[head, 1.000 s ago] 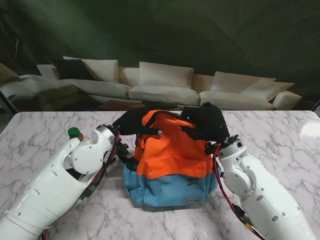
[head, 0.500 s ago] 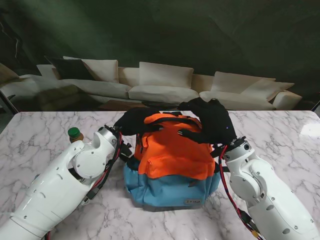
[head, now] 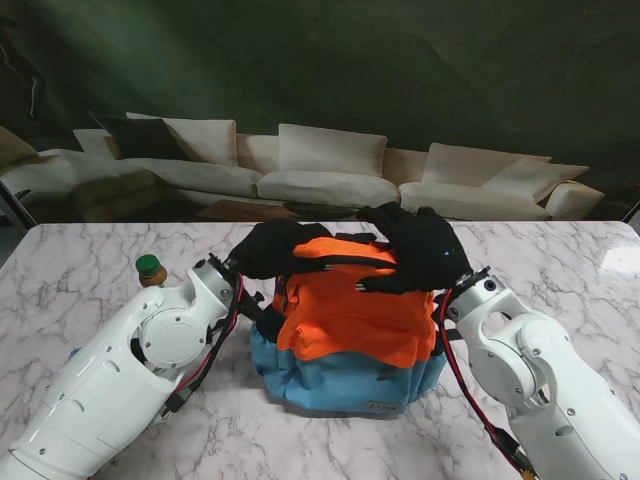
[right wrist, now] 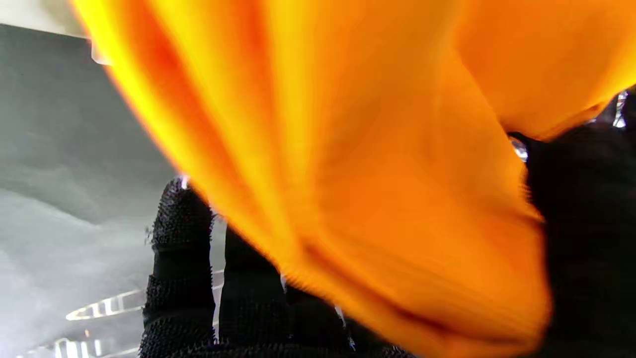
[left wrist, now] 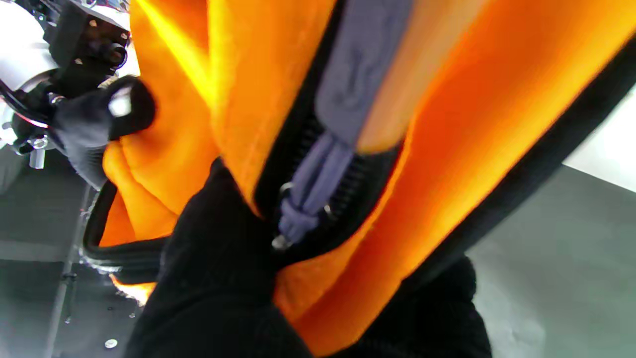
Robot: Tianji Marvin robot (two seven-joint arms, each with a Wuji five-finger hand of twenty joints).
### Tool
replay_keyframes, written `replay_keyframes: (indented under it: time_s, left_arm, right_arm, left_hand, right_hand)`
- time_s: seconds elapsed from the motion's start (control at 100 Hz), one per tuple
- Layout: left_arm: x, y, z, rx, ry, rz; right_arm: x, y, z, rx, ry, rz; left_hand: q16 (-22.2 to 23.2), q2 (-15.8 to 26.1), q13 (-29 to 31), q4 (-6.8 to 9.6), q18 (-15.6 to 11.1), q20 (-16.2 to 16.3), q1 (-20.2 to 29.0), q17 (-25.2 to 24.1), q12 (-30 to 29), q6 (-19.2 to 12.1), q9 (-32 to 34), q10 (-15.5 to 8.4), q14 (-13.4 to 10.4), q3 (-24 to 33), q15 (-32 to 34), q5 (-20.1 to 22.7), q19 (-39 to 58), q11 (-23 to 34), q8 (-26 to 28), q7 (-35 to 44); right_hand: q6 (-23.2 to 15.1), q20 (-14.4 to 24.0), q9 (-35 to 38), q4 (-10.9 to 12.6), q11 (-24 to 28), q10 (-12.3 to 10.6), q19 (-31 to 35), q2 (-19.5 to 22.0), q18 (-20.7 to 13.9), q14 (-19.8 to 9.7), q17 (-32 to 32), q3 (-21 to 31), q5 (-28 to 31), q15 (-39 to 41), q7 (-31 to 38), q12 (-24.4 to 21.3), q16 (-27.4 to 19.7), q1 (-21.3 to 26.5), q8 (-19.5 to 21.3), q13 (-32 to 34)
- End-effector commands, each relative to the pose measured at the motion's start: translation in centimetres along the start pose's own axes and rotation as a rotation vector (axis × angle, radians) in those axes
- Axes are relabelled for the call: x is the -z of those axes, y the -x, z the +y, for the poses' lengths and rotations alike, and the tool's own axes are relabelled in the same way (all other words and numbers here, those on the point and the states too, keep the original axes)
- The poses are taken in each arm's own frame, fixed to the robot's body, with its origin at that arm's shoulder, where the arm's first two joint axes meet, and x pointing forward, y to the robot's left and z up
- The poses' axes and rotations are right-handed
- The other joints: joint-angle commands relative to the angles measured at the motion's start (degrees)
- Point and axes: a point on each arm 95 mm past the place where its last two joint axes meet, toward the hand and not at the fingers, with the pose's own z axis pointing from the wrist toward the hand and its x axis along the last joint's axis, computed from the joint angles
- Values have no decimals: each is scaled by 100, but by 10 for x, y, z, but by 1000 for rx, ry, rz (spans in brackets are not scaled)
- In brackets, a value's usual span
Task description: Put the umbrella and water cup into the side pockets of the backpack
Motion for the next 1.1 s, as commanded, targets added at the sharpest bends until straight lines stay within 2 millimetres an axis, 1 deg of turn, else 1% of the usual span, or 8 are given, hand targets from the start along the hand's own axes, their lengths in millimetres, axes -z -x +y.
replay_keyframes:
  time_s: [0.0,0.05,0.08,0.23,0.38,0.83,0.98,1.09]
  left_arm:
    - [-3,-8,-3,-5,1,30]
    - [-3,-9,-3,-6,3,34]
    - [-3,-9,-3,-6,4,36]
    - [-5,-10,-3,-2,11,34]
    - [-7,-10,-7,-21,22,33]
    - [42,19,-20,-166,123,-43]
    - [69,33,-37,-249,136,-85]
    - [84,40,-44,-282,188,-104]
  right_arm:
    - [0,-2,-7,-42,-26,1]
    - [-3,-3,-9,-78,-20,0]
    - [-4,-3,-10,-89,-19,3]
    - [-11,-2,-10,-97,79,15]
    - [-11,-3,-4,-92,205,28]
    - [0,5,-14,-78,196,9]
    - [0,6,-12,-72,192,10]
    - [-1,6,-13,-72,189,9]
  left_hand:
    - [75,318,41,153,-265,-64,396,30,86,-618,156,-280,-197,265,109,238,253,-53,7,326]
    - [76,328,29,149,-274,-65,392,20,91,-632,149,-297,-201,259,104,233,249,-51,9,332]
    - [78,340,17,146,-277,-65,396,9,95,-641,133,-297,-203,254,100,219,248,-52,11,335]
    - [87,407,-67,132,-265,-58,404,-80,109,-617,65,-339,-212,222,75,136,232,-64,16,316]
    - [170,633,-355,111,-152,-16,451,-374,31,-389,-289,-328,-103,-5,-43,-149,57,-48,64,-103]
    - [575,1201,-2345,-83,649,264,-1502,-2302,-519,-86,-2700,572,651,-479,-813,-1070,-1179,-231,17,-2508]
    - [2325,1224,-1802,-79,422,1787,-1462,-1718,643,10,-1898,392,632,-467,762,-295,689,690,1068,-1486]
    - [3027,1334,-1518,-86,357,2119,-1537,-1374,1330,-25,-1488,355,643,-473,1400,-59,1321,1238,1656,-563]
  right_hand:
    - [-455,276,731,222,581,-327,640,-44,-332,-272,638,-268,496,700,472,405,443,890,496,895]
    - [-1002,358,1698,115,1046,-686,1197,-208,-484,-419,1186,1371,1020,1407,1100,824,778,989,750,1576]
    - [-1350,305,2450,-541,1120,-802,1503,-264,-536,-477,1519,2007,1363,1807,1787,884,893,1206,162,1988]
    - [-2555,219,3882,-832,944,-844,2274,47,-683,-542,2431,2353,2830,3449,3066,969,1399,2043,-1564,2468]
    - [-2846,162,3931,-804,900,-822,2343,157,-793,-632,2566,2424,3203,3905,3076,1271,1420,2093,-1152,2465]
    - [-2838,136,3947,-790,855,-837,2262,218,-878,-650,2554,2404,3214,3900,3058,1335,1420,2118,-967,2458]
    - [-2820,135,3939,-793,846,-851,2236,241,-873,-662,2523,2384,3181,3874,3044,1358,1413,2119,-939,2454]
    - [-2810,138,3916,-796,841,-868,2221,261,-871,-667,2512,2360,3151,3845,3042,1377,1404,2121,-917,2456]
